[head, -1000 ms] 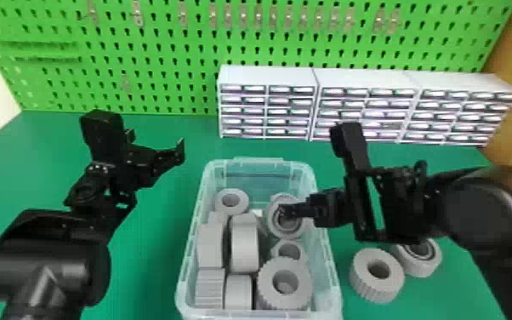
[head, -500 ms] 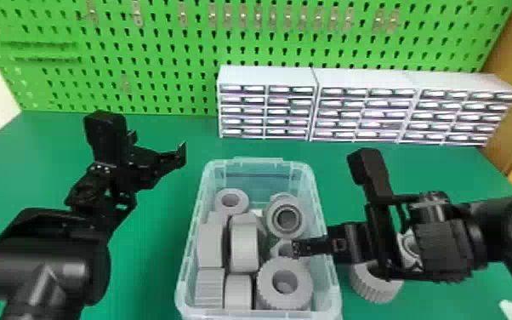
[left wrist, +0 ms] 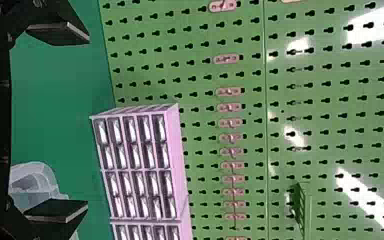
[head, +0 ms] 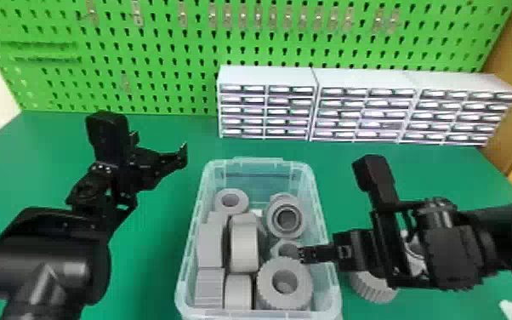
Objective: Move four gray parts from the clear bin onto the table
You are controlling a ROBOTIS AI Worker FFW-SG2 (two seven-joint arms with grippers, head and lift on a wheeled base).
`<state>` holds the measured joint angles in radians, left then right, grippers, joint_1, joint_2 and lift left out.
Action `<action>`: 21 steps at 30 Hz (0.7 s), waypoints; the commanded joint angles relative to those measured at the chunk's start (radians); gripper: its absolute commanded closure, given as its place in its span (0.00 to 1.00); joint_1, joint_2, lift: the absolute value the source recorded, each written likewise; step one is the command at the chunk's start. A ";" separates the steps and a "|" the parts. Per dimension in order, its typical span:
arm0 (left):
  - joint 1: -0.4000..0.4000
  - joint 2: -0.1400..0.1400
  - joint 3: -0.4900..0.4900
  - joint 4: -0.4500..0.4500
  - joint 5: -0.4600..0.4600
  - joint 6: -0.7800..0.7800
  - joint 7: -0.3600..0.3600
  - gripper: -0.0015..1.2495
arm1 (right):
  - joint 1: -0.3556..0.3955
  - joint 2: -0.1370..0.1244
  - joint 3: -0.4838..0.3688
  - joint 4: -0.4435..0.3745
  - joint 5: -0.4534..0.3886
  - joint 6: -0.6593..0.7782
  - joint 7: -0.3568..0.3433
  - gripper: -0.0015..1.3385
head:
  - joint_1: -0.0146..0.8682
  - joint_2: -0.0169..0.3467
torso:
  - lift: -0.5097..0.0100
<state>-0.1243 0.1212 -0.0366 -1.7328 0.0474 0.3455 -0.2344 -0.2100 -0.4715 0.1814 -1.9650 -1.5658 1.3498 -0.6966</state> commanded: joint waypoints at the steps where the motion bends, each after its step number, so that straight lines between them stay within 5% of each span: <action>1: 0.000 0.000 -0.003 0.002 0.000 0.001 0.000 0.10 | 0.001 0.002 0.000 0.000 -0.003 0.000 -0.001 0.39 | 0.79 0.12 | 0.89; 21: -0.003 0.000 -0.006 0.002 -0.004 0.000 -0.002 0.10 | -0.023 -0.007 0.023 0.005 -0.005 -0.001 0.000 0.39 | 0.79 0.12 | 0.89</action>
<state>-0.1268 0.1212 -0.0414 -1.7303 0.0432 0.3452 -0.2362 -0.2303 -0.4766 0.2032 -1.9607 -1.5707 1.3483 -0.6978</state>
